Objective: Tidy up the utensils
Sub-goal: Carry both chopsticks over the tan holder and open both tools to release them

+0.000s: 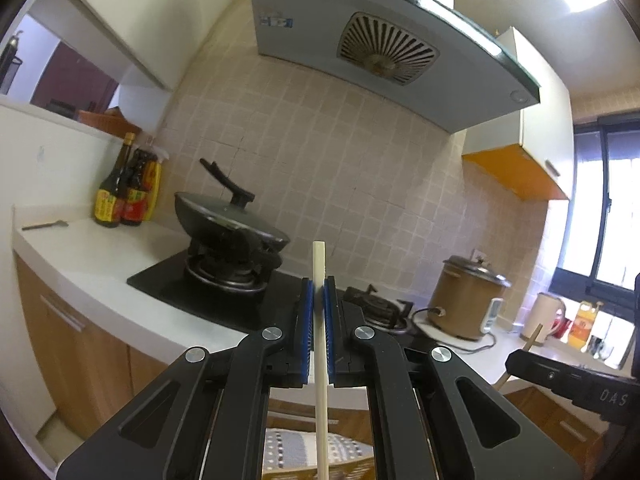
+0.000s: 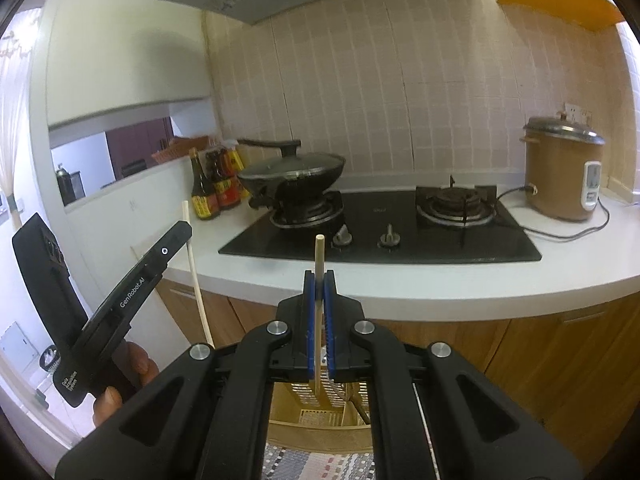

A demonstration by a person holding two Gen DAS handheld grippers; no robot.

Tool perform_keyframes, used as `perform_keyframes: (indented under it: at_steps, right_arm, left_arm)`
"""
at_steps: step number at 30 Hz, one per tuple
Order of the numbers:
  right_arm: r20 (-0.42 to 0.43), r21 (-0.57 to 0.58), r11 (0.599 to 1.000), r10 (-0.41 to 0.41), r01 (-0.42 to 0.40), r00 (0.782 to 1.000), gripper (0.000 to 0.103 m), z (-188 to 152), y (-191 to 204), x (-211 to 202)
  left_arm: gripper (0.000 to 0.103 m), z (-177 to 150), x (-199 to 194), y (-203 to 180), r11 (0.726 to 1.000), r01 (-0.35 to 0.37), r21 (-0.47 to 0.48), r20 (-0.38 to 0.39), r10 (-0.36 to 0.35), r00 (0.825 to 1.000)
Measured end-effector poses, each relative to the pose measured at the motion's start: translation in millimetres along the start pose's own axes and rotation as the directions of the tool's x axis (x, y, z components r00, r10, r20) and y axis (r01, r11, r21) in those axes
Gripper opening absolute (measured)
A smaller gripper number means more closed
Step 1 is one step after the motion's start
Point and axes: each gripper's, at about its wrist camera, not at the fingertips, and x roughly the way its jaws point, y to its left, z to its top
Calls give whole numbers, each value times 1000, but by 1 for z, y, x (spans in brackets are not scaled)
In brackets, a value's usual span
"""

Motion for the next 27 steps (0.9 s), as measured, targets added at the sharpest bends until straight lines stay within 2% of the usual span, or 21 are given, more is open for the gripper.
perform_keyframes:
  at_steps: [8, 17, 21, 22, 23, 25, 26, 27]
  right_arm:
    - [-53, -26, 1000, -15, 14, 999, 3, -20, 3, 30]
    - [-98, -43, 999, -38, 34, 994, 3, -36, 7, 43]
    - [-137, -37, 999, -44, 39, 990, 3, -42, 8, 39]
    - [-146, -36, 999, -39, 34, 988, 4, -43, 8, 38]
    - [-156, -33, 999, -32, 27, 987, 4, -44, 8, 34]
    - [-160, -34, 999, -40, 35, 986, 4, -44, 7, 26]
    - [-161, -31, 999, -38, 33, 986, 5, -44, 7, 22]
    - [-164, -25, 999, -33, 29, 986, 9, -44, 7, 18]
  left_arm:
    - [3, -30, 12, 4, 992, -101, 77, 43, 98, 994]
    - [4, -46, 11, 19, 992, -114, 62, 6, 114, 994]
    - [4, -49, 7, 21, 994, -83, 65, -67, 87, 994]
    - [7, -50, 5, 21, 995, -78, 61, -78, 83, 994]
    - [14, -50, 3, 20, 996, -72, 60, -91, 77, 993]
    - [18, -48, -6, 19, 996, -62, 58, -109, 68, 992]
    - [25, -48, -9, 18, 997, -58, 58, -116, 65, 991]
    - [29, -46, -15, 18, 997, -54, 55, -122, 60, 991]
